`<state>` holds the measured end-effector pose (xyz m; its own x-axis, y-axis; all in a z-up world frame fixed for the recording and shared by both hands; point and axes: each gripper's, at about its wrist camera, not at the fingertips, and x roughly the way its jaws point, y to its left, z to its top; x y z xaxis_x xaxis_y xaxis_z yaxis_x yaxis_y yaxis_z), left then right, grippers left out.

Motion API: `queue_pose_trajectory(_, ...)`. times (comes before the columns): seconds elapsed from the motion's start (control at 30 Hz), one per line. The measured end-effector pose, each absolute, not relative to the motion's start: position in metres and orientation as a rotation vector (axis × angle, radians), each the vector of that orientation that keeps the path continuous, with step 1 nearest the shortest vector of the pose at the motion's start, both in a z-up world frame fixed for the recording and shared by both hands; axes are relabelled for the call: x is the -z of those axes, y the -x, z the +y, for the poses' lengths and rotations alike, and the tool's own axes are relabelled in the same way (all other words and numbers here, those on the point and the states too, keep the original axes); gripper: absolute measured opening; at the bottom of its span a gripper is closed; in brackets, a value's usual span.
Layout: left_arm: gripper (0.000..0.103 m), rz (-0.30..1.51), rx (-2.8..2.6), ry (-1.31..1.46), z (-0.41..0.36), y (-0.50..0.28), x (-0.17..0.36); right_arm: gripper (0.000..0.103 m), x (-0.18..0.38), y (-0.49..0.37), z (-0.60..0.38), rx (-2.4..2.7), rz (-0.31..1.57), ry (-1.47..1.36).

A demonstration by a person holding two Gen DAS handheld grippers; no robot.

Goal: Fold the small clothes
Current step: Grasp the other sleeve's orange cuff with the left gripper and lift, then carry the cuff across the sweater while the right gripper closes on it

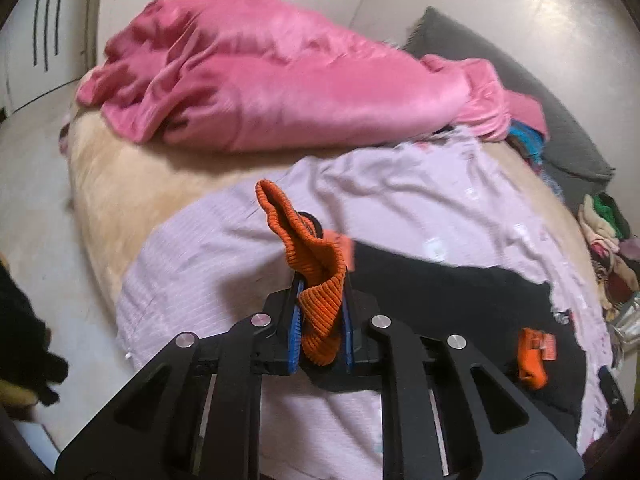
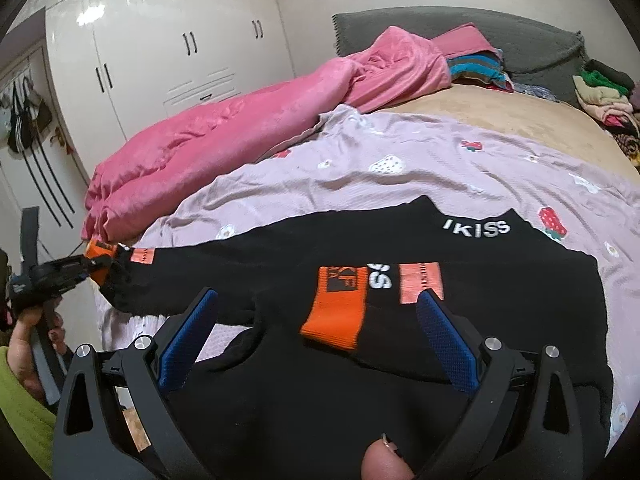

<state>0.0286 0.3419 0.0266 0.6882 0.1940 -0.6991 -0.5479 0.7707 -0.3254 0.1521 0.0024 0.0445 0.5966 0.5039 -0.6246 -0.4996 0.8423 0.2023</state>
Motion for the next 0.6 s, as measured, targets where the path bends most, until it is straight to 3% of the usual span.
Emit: queue_pose_trajectory(0.6,0.008,0.564,-0.19,0.412,0.235,-0.085,-0.136,0.098,-0.066,-0.15,-0.093,-0.47,0.645,-0.161)
